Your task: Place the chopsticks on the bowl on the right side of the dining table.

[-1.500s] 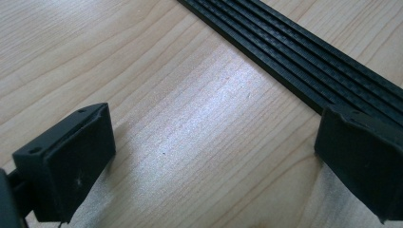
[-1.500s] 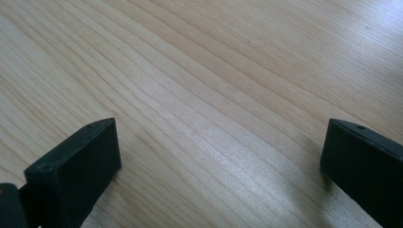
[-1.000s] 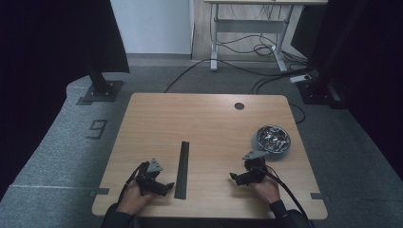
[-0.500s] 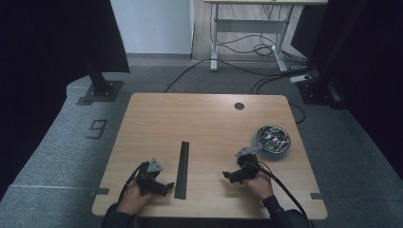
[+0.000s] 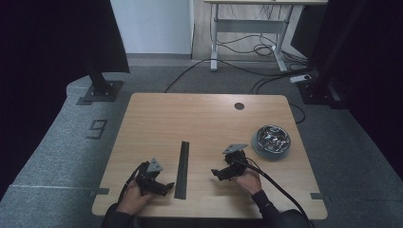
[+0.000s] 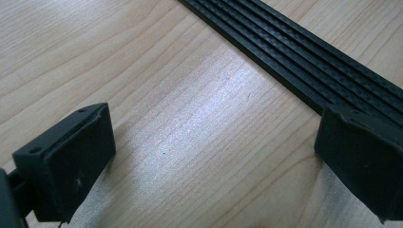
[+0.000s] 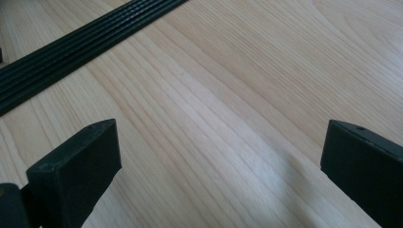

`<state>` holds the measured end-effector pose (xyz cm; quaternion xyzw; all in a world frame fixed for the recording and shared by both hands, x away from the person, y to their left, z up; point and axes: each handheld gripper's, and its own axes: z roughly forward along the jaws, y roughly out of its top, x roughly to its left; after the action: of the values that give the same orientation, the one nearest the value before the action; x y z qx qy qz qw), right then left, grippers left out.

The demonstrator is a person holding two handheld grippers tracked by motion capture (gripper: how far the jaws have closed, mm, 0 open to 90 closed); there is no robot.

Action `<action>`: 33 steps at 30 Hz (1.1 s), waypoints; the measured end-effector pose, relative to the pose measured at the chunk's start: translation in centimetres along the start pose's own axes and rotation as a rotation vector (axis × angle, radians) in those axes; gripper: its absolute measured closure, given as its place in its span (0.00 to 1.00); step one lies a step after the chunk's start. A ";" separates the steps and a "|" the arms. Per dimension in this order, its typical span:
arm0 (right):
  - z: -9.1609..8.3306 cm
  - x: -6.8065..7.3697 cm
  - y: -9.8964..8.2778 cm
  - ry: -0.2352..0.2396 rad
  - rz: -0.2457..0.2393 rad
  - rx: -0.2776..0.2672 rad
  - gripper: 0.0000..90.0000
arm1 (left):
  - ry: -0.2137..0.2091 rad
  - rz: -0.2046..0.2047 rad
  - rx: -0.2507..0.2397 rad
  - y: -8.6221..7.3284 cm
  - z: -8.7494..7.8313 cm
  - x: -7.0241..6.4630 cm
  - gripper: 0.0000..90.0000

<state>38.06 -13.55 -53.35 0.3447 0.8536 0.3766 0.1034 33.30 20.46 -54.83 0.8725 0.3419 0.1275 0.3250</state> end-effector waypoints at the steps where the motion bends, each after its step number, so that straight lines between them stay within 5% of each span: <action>1: 0.3 0.1 0.2 0.002 -0.004 0.003 0.00 | 0.000 0.000 0.000 0.0 0.0 0.0 0.00; 12: 2.8 1.5 2.3 0.012 -0.053 0.018 0.00 | 0.000 0.000 0.000 0.0 0.0 0.0 0.00; 33: 6.3 3.8 5.2 0.015 -0.070 0.041 0.01 | 0.002 -0.003 0.000 0.0 0.0 0.0 0.00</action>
<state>40.68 -4.92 -53.70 0.3139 0.8734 0.3579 0.1029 33.27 20.44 -54.83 0.8718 0.3435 0.1278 0.3251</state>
